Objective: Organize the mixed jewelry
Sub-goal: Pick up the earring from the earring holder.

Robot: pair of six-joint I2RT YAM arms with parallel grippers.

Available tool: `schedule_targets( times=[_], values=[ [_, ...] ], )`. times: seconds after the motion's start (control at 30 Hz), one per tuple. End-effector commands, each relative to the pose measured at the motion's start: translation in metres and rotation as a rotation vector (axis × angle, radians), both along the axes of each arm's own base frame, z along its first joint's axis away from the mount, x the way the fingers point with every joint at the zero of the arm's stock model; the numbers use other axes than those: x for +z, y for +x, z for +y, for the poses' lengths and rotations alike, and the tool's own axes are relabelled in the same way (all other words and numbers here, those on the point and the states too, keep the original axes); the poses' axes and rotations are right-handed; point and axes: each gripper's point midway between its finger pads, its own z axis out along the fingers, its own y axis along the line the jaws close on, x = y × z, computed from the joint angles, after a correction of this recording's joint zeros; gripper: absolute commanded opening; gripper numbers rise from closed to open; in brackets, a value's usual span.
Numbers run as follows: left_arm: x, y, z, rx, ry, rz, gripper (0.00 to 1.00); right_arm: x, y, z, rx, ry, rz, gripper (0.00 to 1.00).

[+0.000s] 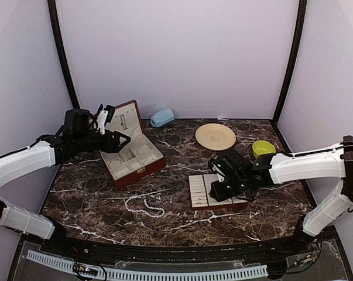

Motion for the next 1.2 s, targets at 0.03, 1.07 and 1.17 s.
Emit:
schedule_targets(
  times=[0.03,1.07,1.17],
  values=[
    [0.006,-0.002,0.002,-0.004,-0.008,-0.03,0.66,0.01,0.023,0.019,-0.02,0.023,-0.057,0.21],
    [0.009,-0.003,0.002,-0.003,-0.013,-0.036,0.66,-0.008,0.036,0.022,-0.022,-0.07,-0.066,0.03],
    [0.011,-0.003,0.003,-0.003,-0.015,-0.04,0.66,-0.008,0.036,0.021,-0.026,-0.07,-0.064,0.0]
  ],
)
